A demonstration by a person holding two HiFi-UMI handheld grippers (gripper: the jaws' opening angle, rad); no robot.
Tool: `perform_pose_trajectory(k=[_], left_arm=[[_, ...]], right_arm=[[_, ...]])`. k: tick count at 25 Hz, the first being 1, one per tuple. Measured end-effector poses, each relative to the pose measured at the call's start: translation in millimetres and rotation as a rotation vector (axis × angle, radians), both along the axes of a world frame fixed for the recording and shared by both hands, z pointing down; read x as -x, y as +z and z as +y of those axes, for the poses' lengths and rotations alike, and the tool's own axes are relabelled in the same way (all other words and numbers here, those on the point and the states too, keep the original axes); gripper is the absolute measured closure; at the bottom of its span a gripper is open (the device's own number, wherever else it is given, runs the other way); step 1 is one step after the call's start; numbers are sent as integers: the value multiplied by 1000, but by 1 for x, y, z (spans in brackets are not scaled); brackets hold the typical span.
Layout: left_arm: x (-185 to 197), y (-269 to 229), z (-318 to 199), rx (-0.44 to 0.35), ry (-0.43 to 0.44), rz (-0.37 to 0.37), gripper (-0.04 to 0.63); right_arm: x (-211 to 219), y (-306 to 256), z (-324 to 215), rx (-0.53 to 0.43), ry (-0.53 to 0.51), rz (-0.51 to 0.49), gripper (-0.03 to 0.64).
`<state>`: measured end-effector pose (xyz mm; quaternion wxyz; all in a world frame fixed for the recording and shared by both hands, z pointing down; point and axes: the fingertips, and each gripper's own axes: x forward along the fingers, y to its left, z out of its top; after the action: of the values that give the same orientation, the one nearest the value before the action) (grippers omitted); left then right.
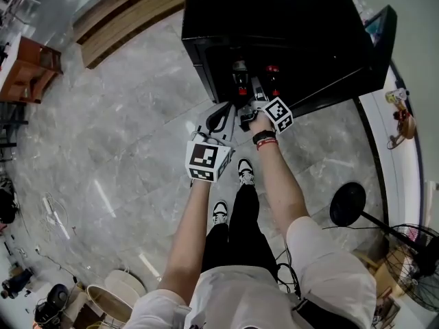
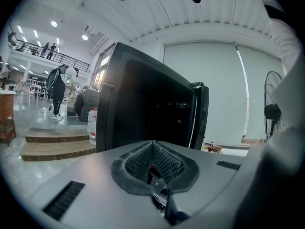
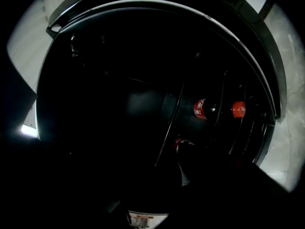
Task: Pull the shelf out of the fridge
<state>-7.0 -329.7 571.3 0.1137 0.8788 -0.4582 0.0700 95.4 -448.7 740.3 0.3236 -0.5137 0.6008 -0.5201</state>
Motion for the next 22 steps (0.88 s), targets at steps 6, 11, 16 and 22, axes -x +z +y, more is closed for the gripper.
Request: perform_pose_trajectory(k=[6,11,16,22], left_arm=[[-5,14,-10,-11,1,19,577],[-9,20,-19,-20,-13,40,577],[-10,21,-27,-36,-19,71,577],[-12,22,-38,-52,-17,84,577]], right_arm=[[-5,10,-22,-24,31,-83,334],[-10,16,-43,-27,70,-173,334],[-13,22,-60,-32,97,-224,334],[-13,29,-83,-47,113,-250,334]])
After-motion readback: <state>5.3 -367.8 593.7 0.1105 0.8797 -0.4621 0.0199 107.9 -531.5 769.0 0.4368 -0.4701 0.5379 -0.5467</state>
